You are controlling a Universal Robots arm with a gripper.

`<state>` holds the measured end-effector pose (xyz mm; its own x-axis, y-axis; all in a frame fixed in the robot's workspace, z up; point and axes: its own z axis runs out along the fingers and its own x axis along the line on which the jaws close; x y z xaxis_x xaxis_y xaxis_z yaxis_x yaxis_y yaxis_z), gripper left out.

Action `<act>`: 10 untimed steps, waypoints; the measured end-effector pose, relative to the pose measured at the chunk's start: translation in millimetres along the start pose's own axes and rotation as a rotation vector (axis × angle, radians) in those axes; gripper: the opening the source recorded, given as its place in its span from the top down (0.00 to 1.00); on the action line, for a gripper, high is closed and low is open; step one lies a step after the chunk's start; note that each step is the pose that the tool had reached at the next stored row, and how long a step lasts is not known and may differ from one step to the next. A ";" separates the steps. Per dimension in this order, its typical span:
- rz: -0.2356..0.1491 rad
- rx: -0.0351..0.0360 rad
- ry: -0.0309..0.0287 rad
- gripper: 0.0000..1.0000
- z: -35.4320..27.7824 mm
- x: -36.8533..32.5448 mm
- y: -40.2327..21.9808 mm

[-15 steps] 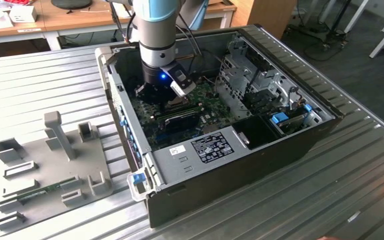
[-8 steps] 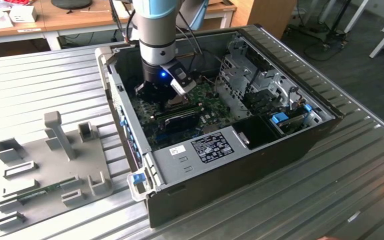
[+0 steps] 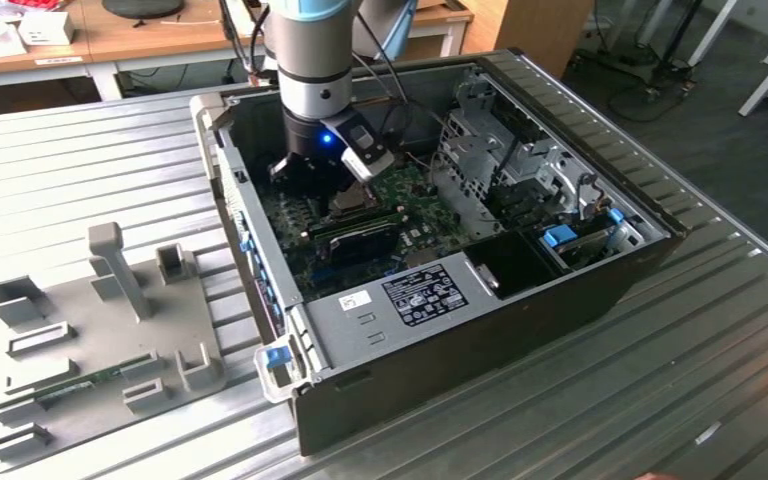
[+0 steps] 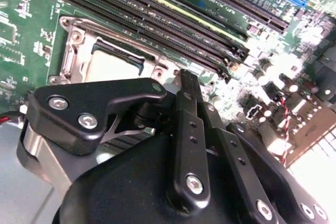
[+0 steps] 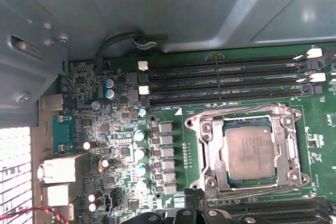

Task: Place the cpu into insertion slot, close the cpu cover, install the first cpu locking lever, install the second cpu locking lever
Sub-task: 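Install the second cpu locking lever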

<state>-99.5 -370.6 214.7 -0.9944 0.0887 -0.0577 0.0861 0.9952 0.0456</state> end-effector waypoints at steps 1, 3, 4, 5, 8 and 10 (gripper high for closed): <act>0.000 0.0001 0.0000 0.89 -1.2 -0.1 0.1; 0.000 -0.0001 -0.0001 0.89 -2.3 -0.2 0.1; 0.000 -0.0002 -0.0001 0.89 -2.3 -0.2 0.1; 0.000 -0.0003 -0.0002 0.89 -2.2 -0.2 0.2; 0.000 0.0000 0.0000 0.89 -2.4 -0.1 0.1; 0.000 0.0001 0.0000 0.89 -2.4 -0.2 0.1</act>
<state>-99.5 -370.6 217.2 -0.9944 0.0887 -0.0577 0.0861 0.9952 0.0455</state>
